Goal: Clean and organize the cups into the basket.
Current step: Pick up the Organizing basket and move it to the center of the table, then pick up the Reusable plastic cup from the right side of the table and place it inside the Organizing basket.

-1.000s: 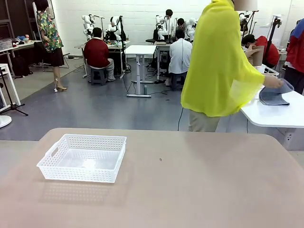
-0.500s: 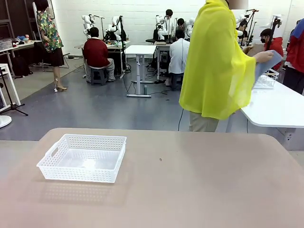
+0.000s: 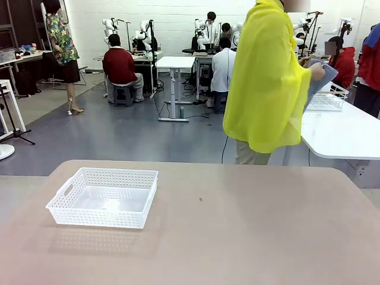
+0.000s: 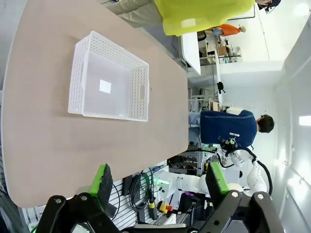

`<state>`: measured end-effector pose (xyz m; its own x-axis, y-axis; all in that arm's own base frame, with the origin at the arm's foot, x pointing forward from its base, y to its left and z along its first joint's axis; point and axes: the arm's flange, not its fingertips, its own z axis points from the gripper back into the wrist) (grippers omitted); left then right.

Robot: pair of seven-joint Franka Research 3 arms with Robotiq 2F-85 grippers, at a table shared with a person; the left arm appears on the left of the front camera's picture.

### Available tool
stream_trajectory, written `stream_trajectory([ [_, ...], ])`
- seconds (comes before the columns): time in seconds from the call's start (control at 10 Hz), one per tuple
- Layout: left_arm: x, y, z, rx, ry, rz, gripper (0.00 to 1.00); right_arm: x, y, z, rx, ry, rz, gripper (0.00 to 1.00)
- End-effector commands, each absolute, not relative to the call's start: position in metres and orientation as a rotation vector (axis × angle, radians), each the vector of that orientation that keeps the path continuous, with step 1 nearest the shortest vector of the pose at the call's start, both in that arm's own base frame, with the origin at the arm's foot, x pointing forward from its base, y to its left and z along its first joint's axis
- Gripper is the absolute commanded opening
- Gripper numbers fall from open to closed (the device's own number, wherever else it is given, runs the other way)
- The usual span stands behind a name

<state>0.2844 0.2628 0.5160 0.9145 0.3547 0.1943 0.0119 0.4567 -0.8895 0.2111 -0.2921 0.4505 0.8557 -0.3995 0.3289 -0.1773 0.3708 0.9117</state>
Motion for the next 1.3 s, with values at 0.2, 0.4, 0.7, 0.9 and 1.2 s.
stream_trajectory([
  [0.2,0.2859,0.2614,0.5163,-1.088,-0.378,0.209,1.0,0.2128,-0.2898,0.4537,1.202,-0.546,-0.146,1.0],
  [0.4,0.2859,0.2614,0.5163,-1.088,-0.378,0.209,1.0,0.2128,-0.2898,0.4537,1.202,-0.546,-0.146,1.0],
  [0.7,0.2859,0.2614,0.5163,-1.088,-0.378,0.209,1.0,0.2128,-0.2898,0.4537,1.202,-0.546,-0.146,1.0],
  [0.9,0.2859,0.2614,0.5163,-1.088,-0.378,0.209,1.0,0.2128,-0.2898,0.4537,1.202,-0.546,-0.146,1.0],
  [1.2,0.2859,0.2614,0.5163,-1.088,-0.378,0.209,1.0,0.2128,-0.2898,0.4537,1.202,-0.546,-0.146,1.0],
])
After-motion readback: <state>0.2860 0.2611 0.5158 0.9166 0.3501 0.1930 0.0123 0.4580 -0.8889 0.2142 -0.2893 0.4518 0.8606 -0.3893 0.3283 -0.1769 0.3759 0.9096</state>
